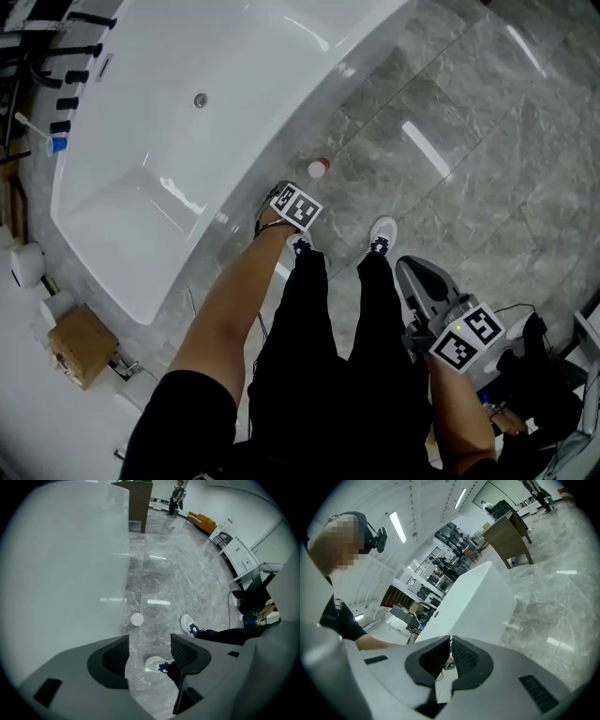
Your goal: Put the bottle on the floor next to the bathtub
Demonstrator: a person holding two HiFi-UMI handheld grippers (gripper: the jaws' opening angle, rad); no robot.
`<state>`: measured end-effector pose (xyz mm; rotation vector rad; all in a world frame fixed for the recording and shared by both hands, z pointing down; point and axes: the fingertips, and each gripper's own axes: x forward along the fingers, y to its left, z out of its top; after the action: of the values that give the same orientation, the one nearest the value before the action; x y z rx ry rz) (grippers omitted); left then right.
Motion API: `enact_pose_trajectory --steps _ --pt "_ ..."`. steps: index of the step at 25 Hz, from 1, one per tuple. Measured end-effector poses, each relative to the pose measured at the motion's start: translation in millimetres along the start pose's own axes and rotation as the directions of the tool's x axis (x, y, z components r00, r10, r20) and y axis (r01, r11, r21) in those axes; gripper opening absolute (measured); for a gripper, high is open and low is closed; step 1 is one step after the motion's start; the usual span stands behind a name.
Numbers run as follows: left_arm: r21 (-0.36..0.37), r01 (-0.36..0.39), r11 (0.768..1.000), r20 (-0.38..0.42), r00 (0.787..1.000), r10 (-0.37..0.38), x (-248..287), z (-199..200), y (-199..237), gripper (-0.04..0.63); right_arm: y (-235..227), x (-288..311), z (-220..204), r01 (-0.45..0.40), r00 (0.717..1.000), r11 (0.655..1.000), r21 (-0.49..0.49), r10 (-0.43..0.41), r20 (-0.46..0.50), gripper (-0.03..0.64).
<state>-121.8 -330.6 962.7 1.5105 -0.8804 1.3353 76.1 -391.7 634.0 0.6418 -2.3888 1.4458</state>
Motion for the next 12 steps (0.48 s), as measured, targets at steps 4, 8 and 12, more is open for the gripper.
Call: enact_pose_trajectory --steps 4,8,12 --pt "-0.118 0.049 0.992 0.109 0.993 -0.037 -55.0 -4.1 -21.6 0.175 26.0 -7.1 16.1 -0.049 0.999 0.998 -0.036 0.049 0.022 0.04" --pt "-0.226 0.074 0.971 0.233 0.972 -0.019 -116.2 -5.7 -31.8 0.026 49.0 -14.5 28.2 -0.069 0.998 0.99 -0.121 0.068 -0.015 0.038" --pt "-0.283 0.121 0.952 0.365 0.931 -0.01 -183.1 -5.8 -46.2 0.017 75.4 -26.5 39.5 -0.093 0.995 0.975 -0.2 0.083 -0.058 0.038"
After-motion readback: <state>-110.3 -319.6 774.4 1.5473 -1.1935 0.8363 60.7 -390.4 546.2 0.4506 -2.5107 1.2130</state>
